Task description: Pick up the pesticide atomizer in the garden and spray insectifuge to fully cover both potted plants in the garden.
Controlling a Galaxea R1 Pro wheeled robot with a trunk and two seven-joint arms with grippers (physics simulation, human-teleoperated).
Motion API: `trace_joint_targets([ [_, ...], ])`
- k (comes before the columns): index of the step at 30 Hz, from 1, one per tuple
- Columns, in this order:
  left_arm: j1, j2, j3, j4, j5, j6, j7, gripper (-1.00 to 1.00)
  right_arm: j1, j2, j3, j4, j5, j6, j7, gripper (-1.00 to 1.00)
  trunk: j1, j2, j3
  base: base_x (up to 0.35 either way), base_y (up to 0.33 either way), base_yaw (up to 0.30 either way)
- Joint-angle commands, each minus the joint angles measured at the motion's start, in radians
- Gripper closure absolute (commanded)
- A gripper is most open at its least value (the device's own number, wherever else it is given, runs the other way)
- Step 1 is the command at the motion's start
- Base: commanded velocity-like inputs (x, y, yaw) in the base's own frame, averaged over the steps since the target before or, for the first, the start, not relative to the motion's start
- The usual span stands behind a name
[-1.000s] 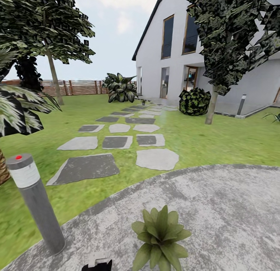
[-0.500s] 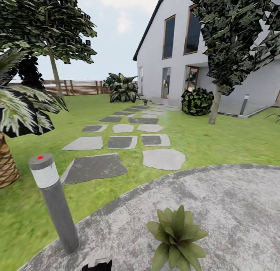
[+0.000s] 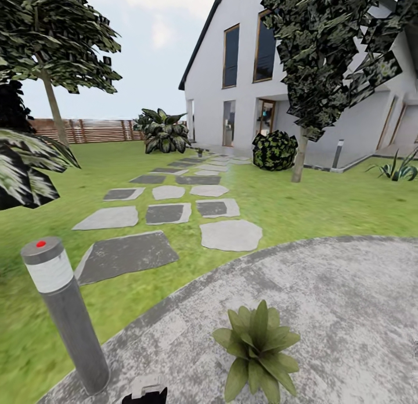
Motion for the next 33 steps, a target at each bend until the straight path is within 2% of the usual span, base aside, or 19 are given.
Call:
trace_joint_targets([
  [1,0.000,0.000,-0.001,0.000,0.010,-0.001,0.000,-1.00,0.000,0.000,-0.001,0.000,-0.001,0.000,0.000,-1.00,0.000,0.000,-0.001,0.000,0.001,-0.264],
  [33,0.000,0.000,-0.001,0.000,0.010,0.000,0.000,-1.00,0.000,0.000,-0.001,0.000,-0.001,0.000,0.000,-1.00,0.000,0.000,-0.001,0.000,0.000,-0.265],
])
